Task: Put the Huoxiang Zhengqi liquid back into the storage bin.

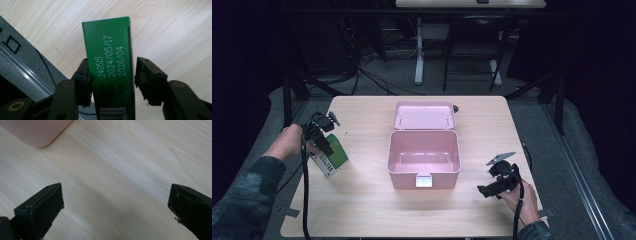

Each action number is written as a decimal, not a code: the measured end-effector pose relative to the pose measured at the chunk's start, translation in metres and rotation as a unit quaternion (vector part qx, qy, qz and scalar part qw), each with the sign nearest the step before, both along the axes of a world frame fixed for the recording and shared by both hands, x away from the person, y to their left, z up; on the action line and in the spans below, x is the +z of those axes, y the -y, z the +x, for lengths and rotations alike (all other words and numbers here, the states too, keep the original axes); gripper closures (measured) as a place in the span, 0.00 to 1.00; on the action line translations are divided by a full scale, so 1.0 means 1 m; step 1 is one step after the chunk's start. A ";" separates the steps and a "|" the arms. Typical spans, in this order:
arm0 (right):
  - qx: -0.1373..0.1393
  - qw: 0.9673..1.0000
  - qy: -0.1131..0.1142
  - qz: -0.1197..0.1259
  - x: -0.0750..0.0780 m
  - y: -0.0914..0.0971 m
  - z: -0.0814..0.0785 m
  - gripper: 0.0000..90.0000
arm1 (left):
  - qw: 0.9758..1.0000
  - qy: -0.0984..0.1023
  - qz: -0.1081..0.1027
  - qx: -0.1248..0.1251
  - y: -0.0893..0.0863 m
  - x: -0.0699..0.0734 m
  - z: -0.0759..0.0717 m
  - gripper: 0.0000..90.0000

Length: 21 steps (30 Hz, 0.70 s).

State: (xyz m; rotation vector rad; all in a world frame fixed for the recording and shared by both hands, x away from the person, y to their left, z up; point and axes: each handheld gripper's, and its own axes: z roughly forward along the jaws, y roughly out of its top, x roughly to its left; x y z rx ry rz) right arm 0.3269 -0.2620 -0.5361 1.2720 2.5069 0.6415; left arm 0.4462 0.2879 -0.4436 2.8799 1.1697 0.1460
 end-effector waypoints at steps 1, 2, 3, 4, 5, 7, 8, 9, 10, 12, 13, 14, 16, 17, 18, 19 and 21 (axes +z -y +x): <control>0.000 1.000 0.000 0.000 0.000 0.000 0.000 0.00 | 1.000 -0.001 0.002 -0.001 0.000 0.000 0.000 0.57; 0.000 1.000 0.000 -0.003 0.000 0.000 0.000 0.00 | 1.000 -0.002 0.003 -0.001 0.001 -0.001 0.001 0.61; 0.000 1.000 0.000 -0.003 0.000 0.000 0.000 0.00 | 1.000 -0.002 0.003 -0.001 0.001 -0.001 0.001 0.61; 0.000 1.000 0.004 -0.001 0.000 -0.001 0.000 0.00 | 1.000 -0.008 0.001 -0.001 0.002 -0.002 0.001 0.63; 0.000 1.000 0.004 -0.001 0.000 -0.001 0.000 0.00 | 1.000 -0.008 0.001 -0.001 0.002 -0.002 0.001 0.63; 0.000 1.000 0.002 -0.004 0.000 -0.001 0.000 0.00 | 1.000 -0.009 0.004 0.001 0.002 -0.003 0.002 0.64; 0.000 1.000 0.002 -0.004 0.000 -0.001 0.000 0.00 | 1.000 -0.009 0.005 0.004 0.002 -0.003 0.002 0.65; 0.000 1.000 0.002 -0.004 0.000 -0.001 0.000 0.00 | 1.000 -0.010 0.008 0.005 0.002 -0.003 0.003 0.65; -0.001 1.000 -0.002 -0.003 0.000 -0.001 0.000 0.00 | 1.000 -0.012 0.009 0.006 0.003 -0.003 0.003 0.66; 0.000 1.000 -0.003 -0.008 0.000 0.000 0.000 0.00 | 1.000 -0.014 0.008 0.006 0.003 -0.003 0.003 0.67; 0.001 1.000 -0.003 -0.010 0.000 0.000 0.000 0.00 | 1.000 -0.015 0.007 0.005 0.003 -0.002 0.003 0.68; 0.001 1.000 -0.003 -0.010 0.000 0.000 0.000 0.00 | 1.000 -0.016 0.008 0.005 0.004 -0.002 0.003 0.69; 0.001 1.000 -0.002 -0.011 0.000 0.000 0.000 0.00 | 1.000 -0.018 0.009 0.002 0.005 -0.002 0.004 0.70; 0.001 1.000 -0.001 -0.011 0.000 0.000 0.000 0.00 | 1.000 -0.019 0.011 0.000 0.005 -0.002 0.004 0.70; 0.001 1.000 -0.002 -0.011 0.000 0.000 0.000 0.00 | 1.000 -0.023 0.014 -0.005 0.006 -0.002 0.003 0.70; 0.001 1.000 -0.002 -0.010 0.000 0.000 0.000 0.00 | 1.000 -0.023 0.014 -0.005 0.006 -0.002 0.003 0.70; 0.001 1.000 -0.003 -0.011 0.000 0.000 0.000 0.00 | 1.000 -0.023 0.017 -0.008 0.008 -0.001 0.003 0.70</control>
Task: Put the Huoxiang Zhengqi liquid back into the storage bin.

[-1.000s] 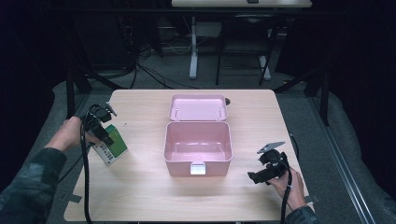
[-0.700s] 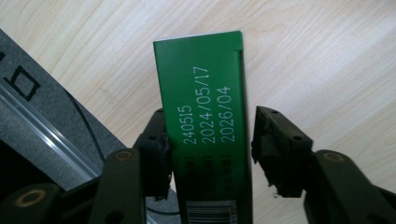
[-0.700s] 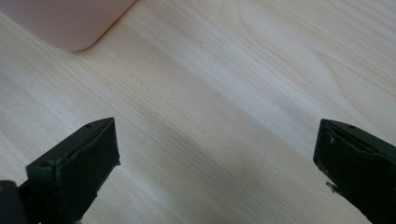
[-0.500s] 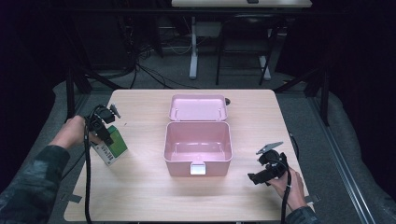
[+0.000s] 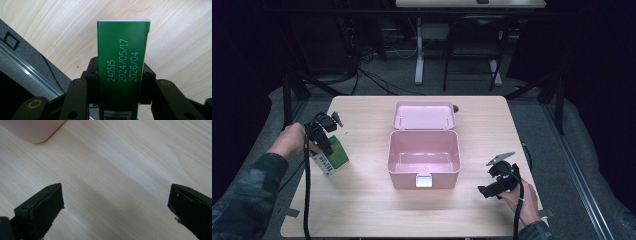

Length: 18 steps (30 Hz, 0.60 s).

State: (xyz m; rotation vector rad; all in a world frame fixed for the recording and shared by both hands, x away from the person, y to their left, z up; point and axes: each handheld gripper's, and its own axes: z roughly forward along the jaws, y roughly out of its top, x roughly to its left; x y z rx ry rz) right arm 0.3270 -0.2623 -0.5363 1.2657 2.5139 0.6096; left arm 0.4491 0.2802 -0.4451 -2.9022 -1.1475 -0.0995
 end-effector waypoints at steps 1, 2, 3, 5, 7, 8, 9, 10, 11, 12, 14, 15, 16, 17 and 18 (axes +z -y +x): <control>0.001 1.000 0.001 0.000 0.000 0.000 0.000 0.00 | 1.000 -0.002 0.000 -0.001 0.000 0.001 -0.001 0.70; 0.001 1.000 0.001 0.000 0.000 0.000 0.000 0.00 | 1.000 -0.002 0.000 -0.001 0.000 0.001 -0.001 0.70; 0.000 1.000 0.003 0.000 0.000 0.000 0.000 0.00 | 1.000 -0.003 -0.001 -0.003 0.000 0.003 -0.001 0.70; 0.000 1.000 0.003 0.000 0.000 0.000 0.000 0.00 | 1.000 -0.002 0.000 -0.004 0.000 0.004 -0.002 0.70; 0.001 1.000 0.003 -0.001 0.000 0.000 0.000 0.00 | 1.000 -0.002 0.000 -0.006 0.001 0.008 -0.003 0.70; 0.000 1.000 0.003 -0.002 0.000 0.000 0.000 0.00 | 1.000 0.001 0.000 -0.009 0.001 0.010 -0.005 0.70; 0.001 1.000 0.005 -0.002 -0.001 -0.001 0.000 0.00 | 1.000 0.001 0.002 -0.011 0.001 0.011 -0.005 0.70; 0.001 1.000 0.005 -0.002 -0.001 -0.001 0.000 0.00 | 1.000 -0.001 0.000 -0.011 0.001 0.013 -0.007 0.70; 0.000 1.000 0.004 -0.003 0.000 -0.001 0.000 0.00 | 1.000 -0.003 -0.001 -0.013 0.001 0.015 -0.008 0.70; 0.000 1.000 0.004 -0.003 0.000 -0.001 0.000 0.00 | 1.000 -0.003 0.000 -0.017 0.002 0.018 -0.008 0.70; 0.001 1.000 0.002 -0.004 0.000 -0.001 0.000 0.00 | 1.000 0.001 0.000 -0.021 0.002 0.021 -0.010 0.70; 0.002 1.000 0.002 -0.005 0.000 0.000 0.000 0.00 | 1.000 0.003 0.003 -0.023 0.003 0.024 -0.011 0.70; 0.002 1.000 0.002 -0.004 -0.001 0.000 0.000 0.00 | 1.000 0.005 0.000 -0.023 0.003 0.025 -0.011 0.70; 0.002 1.000 0.002 -0.004 -0.001 0.000 0.000 0.00 | 1.000 0.005 0.001 -0.025 0.004 0.027 -0.012 0.70; 0.002 1.000 0.000 -0.004 -0.001 0.000 0.000 0.00 | 1.000 0.005 0.000 -0.026 0.004 0.029 -0.012 0.70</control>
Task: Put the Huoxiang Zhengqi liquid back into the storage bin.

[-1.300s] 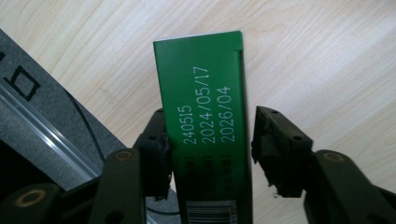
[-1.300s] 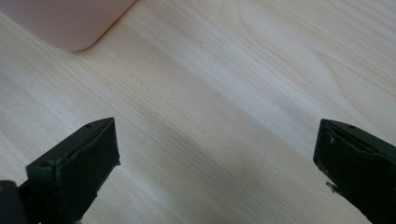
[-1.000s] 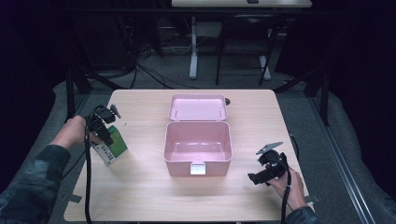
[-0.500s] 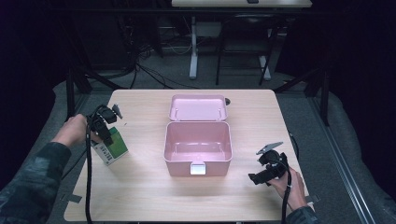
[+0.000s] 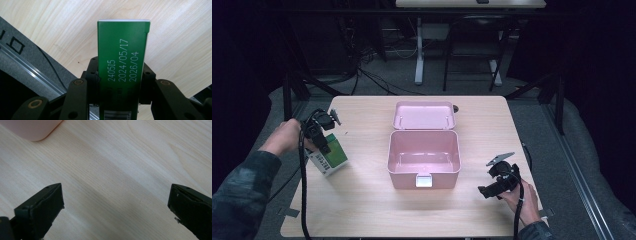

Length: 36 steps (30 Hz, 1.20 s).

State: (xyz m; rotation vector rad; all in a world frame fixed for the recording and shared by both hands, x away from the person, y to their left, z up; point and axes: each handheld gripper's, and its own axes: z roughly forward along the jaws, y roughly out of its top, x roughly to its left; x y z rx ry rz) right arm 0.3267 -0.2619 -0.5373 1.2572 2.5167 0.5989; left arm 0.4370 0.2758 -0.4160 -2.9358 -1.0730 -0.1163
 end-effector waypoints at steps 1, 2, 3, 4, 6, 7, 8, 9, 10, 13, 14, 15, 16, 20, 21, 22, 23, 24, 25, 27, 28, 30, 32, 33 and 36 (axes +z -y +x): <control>0.001 1.000 0.000 -0.001 0.000 0.000 0.000 0.00 | 1.000 -0.001 0.000 -0.003 0.001 0.002 0.000 0.70; 0.000 1.000 0.001 0.005 0.000 -0.001 0.000 0.00 | 1.000 -0.005 -0.001 -0.003 0.002 0.004 -0.001 0.70; 0.000 1.000 0.001 0.005 0.000 -0.001 0.000 0.00 | 1.000 -0.005 -0.001 -0.003 0.003 0.005 -0.001 0.70; 0.002 1.000 0.000 0.002 0.000 0.000 0.000 0.00 | 1.000 -0.005 0.000 -0.005 0.004 0.006 -0.002 0.70; 0.002 1.000 0.003 0.003 0.001 0.000 0.000 0.00 | 1.000 -0.006 -0.001 -0.006 0.006 0.008 -0.002 0.70; 0.002 1.000 0.003 0.003 0.001 0.000 0.000 0.00 | 1.000 -0.008 0.001 -0.010 0.006 0.010 -0.002 0.70; 0.001 1.000 0.002 0.006 0.001 0.000 0.000 0.00 | 1.000 -0.008 -0.001 -0.010 0.006 0.011 -0.002 0.70; 0.001 1.000 0.002 0.006 0.001 0.000 0.000 0.00 | 1.000 -0.007 -0.001 -0.011 0.007 0.012 -0.002 0.70; 0.001 1.000 0.003 0.004 0.001 0.000 0.000 0.00 | 1.000 -0.007 0.000 -0.011 0.007 0.014 -0.002 0.70; 0.003 1.000 0.002 0.003 0.000 0.000 0.000 0.00 | 1.000 -0.006 0.000 -0.014 0.009 0.019 -0.003 0.70; 0.003 1.000 0.000 0.003 0.001 0.000 0.000 0.00 | 1.000 -0.004 -0.001 -0.015 0.009 0.020 -0.004 0.70; 0.002 1.000 0.001 0.002 0.001 0.000 0.000 0.00 | 1.000 -0.003 0.000 -0.017 0.009 0.021 -0.004 0.70; 0.002 1.000 0.000 0.003 0.001 0.000 0.000 0.00 | 1.000 -0.004 0.002 -0.018 0.009 0.022 -0.004 0.70; 0.005 1.000 0.000 0.004 0.000 0.000 0.000 0.00 | 1.000 -0.007 0.006 -0.022 0.009 0.029 -0.005 0.70; 0.005 1.000 0.000 0.004 0.000 0.000 0.000 0.00 | 1.000 -0.007 0.006 -0.022 0.009 0.029 -0.005 0.70; 0.005 1.000 0.000 0.003 0.001 0.000 0.000 0.00 | 1.000 -0.005 0.006 -0.023 0.010 0.030 -0.005 0.70; 0.005 1.000 0.000 0.004 0.001 0.000 0.000 0.00 | 1.000 -0.004 0.006 -0.023 0.010 0.031 -0.006 0.70; 0.005 1.000 0.000 0.004 0.001 0.000 0.000 0.00 | 1.000 -0.004 0.006 -0.025 0.011 0.033 -0.006 0.70; 0.005 1.000 0.001 0.003 0.000 0.000 0.000 0.00 | 1.000 -0.002 0.004 -0.028 0.011 0.034 -0.006 0.70; 0.005 1.000 -0.001 0.003 0.000 0.000 0.000 0.00 | 1.000 0.001 0.004 -0.030 0.012 0.038 -0.006 0.70; 0.005 1.000 0.001 0.003 0.000 0.000 0.000 0.00 | 1.000 0.002 0.003 -0.029 0.013 0.039 -0.007 0.70; 0.004 1.000 -0.001 0.008 0.001 0.000 0.000 0.00 | 1.000 0.003 0.000 -0.031 0.014 0.043 -0.007 0.70; 0.006 1.000 0.002 0.009 0.001 -0.001 -0.001 0.00 | 0.999 0.003 -0.001 -0.033 0.015 0.046 -0.007 0.70; 0.007 1.000 0.003 0.009 0.001 -0.001 -0.001 0.00 | 0.999 0.006 -0.003 -0.034 0.016 0.049 -0.008 0.70; 0.007 1.000 0.004 0.005 0.001 0.000 0.000 0.00 | 0.999 0.007 -0.001 -0.035 0.017 0.052 -0.008 0.70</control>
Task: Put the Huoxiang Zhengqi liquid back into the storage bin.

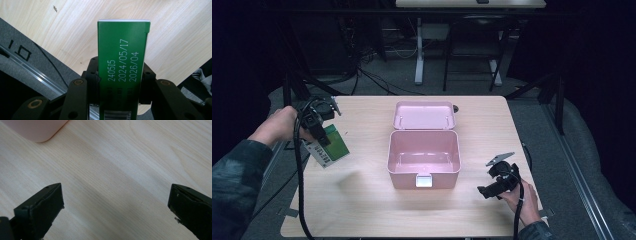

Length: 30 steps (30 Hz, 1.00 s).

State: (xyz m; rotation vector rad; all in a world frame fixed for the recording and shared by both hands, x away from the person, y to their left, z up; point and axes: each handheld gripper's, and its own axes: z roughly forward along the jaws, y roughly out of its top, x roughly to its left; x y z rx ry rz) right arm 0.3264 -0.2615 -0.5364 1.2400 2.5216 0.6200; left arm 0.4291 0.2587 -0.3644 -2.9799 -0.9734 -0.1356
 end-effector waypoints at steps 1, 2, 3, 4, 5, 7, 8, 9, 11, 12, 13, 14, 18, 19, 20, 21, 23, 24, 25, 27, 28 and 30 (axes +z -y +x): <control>0.000 1.000 -0.001 0.000 0.000 0.000 0.000 0.00 | 1.000 -0.001 0.003 -0.002 0.000 0.002 0.000 0.70; 0.000 1.000 -0.001 0.000 0.000 0.000 0.000 0.00 | 1.000 0.001 0.002 -0.003 0.001 0.003 0.000 0.70; 0.001 1.000 -0.002 -0.001 0.000 0.000 0.000 0.00 | 1.000 0.003 0.001 -0.003 0.001 0.005 0.000 0.70; 0.001 1.000 -0.002 -0.001 0.000 0.000 0.000 0.00 | 1.000 0.002 0.000 -0.004 0.001 0.006 0.000 0.70; 0.003 1.000 0.000 -0.001 0.000 -0.001 0.000 0.00 | 1.000 -0.001 0.001 -0.007 0.003 0.009 0.000 0.70; 0.001 1.000 -0.002 0.003 0.000 -0.002 0.000 0.00 | 1.000 -0.001 0.001 -0.008 0.003 0.011 -0.001 0.70; 0.001 1.000 -0.002 0.003 0.000 -0.002 0.000 0.00 | 1.000 -0.002 0.004 -0.010 0.004 0.013 -0.001 0.70; 0.001 1.000 -0.002 0.003 0.000 -0.002 0.000 0.00 | 1.000 -0.002 0.004 -0.010 0.005 0.014 -0.001 0.70; 0.003 1.000 0.000 -0.001 0.000 -0.001 0.000 0.00 | 1.000 -0.002 0.003 -0.011 0.006 0.018 -0.001 0.70; 0.003 1.000 0.000 -0.002 0.000 -0.001 0.000 0.00 | 1.000 -0.003 0.001 -0.009 0.006 0.020 -0.001 0.70; 0.003 1.000 0.001 -0.002 0.000 -0.001 0.000 0.00 | 1.000 -0.004 -0.002 -0.008 0.007 0.022 -0.001 0.70; 0.003 1.000 0.000 -0.002 0.000 -0.001 0.000 0.00 | 1.000 -0.003 -0.004 -0.008 0.007 0.024 -0.001 0.70; 0.003 1.000 0.000 -0.002 0.001 -0.001 0.000 0.00 | 1.000 0.001 -0.004 -0.010 0.009 0.031 -0.002 0.70; 0.002 1.000 0.002 0.000 0.000 -0.001 0.000 0.00 | 1.000 0.001 -0.003 -0.011 0.010 0.033 -0.002 0.70; 0.001 1.000 0.001 0.003 0.000 -0.002 -0.001 0.00 | 1.000 0.002 -0.002 -0.011 0.011 0.035 -0.002 0.70; 0.001 1.000 0.001 0.003 0.000 -0.002 -0.001 0.00 | 1.000 0.003 -0.001 -0.013 0.011 0.038 -0.002 0.70; 0.001 1.000 0.001 0.003 0.000 -0.002 -0.001 0.00 | 1.000 0.005 -0.001 -0.014 0.013 0.042 -0.003 0.70; 0.002 1.000 0.002 -0.001 0.000 -0.002 -0.001 0.00 | 1.000 0.005 -0.001 -0.015 0.014 0.044 -0.003 0.70; 0.003 1.000 0.002 -0.001 0.000 -0.002 0.000 0.00 | 1.000 0.006 -0.001 -0.015 0.014 0.046 -0.004 0.70; 0.003 1.000 0.002 -0.002 0.000 -0.002 0.000 0.00 | 1.000 0.009 -0.001 -0.018 0.016 0.050 -0.004 0.70; 0.003 1.000 0.002 -0.001 0.000 -0.001 0.000 0.00 | 1.000 0.010 0.000 -0.019 0.017 0.053 -0.005 0.70; 0.003 1.000 0.002 -0.001 0.000 -0.002 0.000 0.00 | 1.000 0.011 0.002 -0.021 0.018 0.057 -0.005 0.70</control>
